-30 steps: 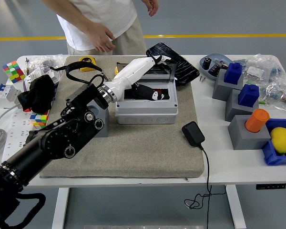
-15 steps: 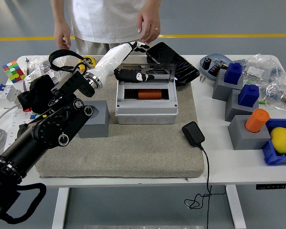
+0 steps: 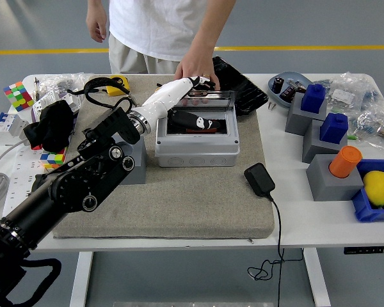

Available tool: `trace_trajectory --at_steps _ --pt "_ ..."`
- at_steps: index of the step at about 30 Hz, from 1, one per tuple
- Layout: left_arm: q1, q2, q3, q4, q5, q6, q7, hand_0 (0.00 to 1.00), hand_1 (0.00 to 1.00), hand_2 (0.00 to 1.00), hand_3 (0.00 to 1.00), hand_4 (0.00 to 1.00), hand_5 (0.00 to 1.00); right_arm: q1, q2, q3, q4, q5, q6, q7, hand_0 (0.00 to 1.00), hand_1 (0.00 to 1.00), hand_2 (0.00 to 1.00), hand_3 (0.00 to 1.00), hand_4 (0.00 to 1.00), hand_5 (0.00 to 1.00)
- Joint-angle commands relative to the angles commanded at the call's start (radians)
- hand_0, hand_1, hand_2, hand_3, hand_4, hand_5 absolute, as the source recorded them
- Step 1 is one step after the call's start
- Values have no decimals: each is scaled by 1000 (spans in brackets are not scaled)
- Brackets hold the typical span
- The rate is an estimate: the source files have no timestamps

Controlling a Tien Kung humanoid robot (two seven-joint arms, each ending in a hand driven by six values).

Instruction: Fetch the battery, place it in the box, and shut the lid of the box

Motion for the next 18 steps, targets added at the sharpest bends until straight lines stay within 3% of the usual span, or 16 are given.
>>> trace_trajectory --at_steps 10,18 --pt "57 0 54 -150 -21 -42 91 668 776 772 816 998 449 -3 2 6 0 -4 0 0 742 710 718 711 998 543" --pt "95 0 83 -196 -46 -77 148 652 761 767 812 998 454 -5 2 9 0 -5 0 0 741 710 718 710 998 543"
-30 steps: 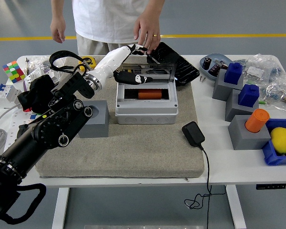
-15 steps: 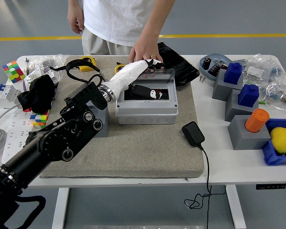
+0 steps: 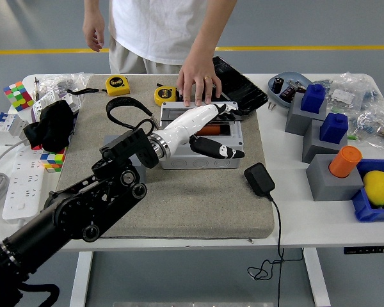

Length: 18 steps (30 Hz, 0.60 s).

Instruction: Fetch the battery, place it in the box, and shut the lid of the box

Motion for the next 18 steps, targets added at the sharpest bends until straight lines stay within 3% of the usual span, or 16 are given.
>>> trace_trajectory --at_steps 9,13,18 --pt "29 0 -22 -40 -17 -2 -11 632 752 766 810 998 451 2 -1 0 0 3 -1 1 742 710 718 711 998 542" --pt "80 0 -90 -96 -58 42 -78 632 752 766 810 998 451 3 -1 1 0 1 -1 1 742 710 718 711 998 542" --pt "171 0 -189 -140 -205 102 -208 638 752 759 808 998 448 2 1 8 0 -5 -1 0 741 710 718 710 998 543"
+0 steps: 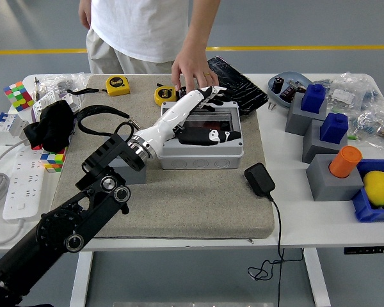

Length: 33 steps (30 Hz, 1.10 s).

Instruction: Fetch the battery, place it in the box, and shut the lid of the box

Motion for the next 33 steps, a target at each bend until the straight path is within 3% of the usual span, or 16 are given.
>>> trace_trajectory --at_steps 2,3,7,11,16,24,33 --pt "46 0 -40 -10 -88 22 -81 638 752 759 808 998 448 0 1 11 0 -7 -1 -1 741 710 718 710 998 543" --pt "67 0 -58 -16 -127 24 -113 613 696 703 764 998 430 -1 2 16 0 -10 -1 -2 743 709 718 710 998 543" --pt "145 0 -139 -39 -262 20 -193 613 696 703 764 998 430 -3 1 26 0 -18 -1 -3 743 709 718 710 998 543" --pt "197 7 -208 -43 -308 17 -204 606 678 683 744 998 433 0 -3 21 0 -14 0 0 742 710 718 710 998 543" --pt "251 38 -262 -39 -383 11 -214 593 671 675 738 998 425 7 -7 16 0 -9 0 3 742 710 718 711 998 543" --pt "297 75 -332 -30 -360 3 -207 590 667 674 736 998 423 9 -8 22 0 -16 1 -1 741 709 718 711 998 543" --pt "318 78 -370 -19 -334 -15 -179 584 665 672 737 998 425 12 -8 19 0 -16 1 0 741 709 718 710 998 545"
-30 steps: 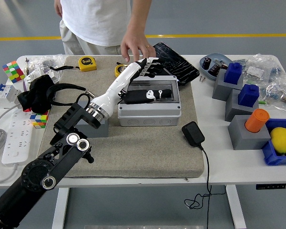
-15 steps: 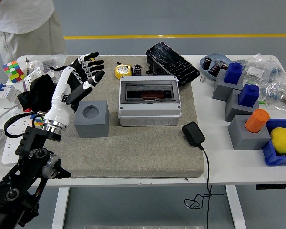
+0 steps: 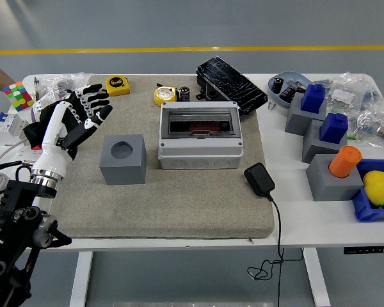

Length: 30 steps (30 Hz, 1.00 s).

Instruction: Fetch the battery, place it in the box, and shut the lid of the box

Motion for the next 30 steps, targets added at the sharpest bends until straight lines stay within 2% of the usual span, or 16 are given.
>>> trace_trajectory --at_steps 5,6,8,19,30 --pt "8 9 -5 4 3 -6 8 584 665 672 737 998 425 3 0 -9 0 8 1 3 741 709 718 710 998 545" --pt "8 10 -6 4 3 -7 8 586 665 673 737 998 389 3 0 -9 0 8 2 2 742 710 718 710 998 546" --pt "8 10 -10 4 6 -8 9 586 665 673 737 998 389 3 0 -6 0 4 2 0 742 710 718 710 998 546" --pt "11 5 -40 8 24 -19 29 579 663 672 737 998 381 -1 -1 -5 0 2 2 1 742 709 718 711 998 547" --pt "12 -10 -38 8 30 -22 40 582 663 671 734 998 378 -3 -4 -5 0 5 1 1 741 710 718 711 998 547"
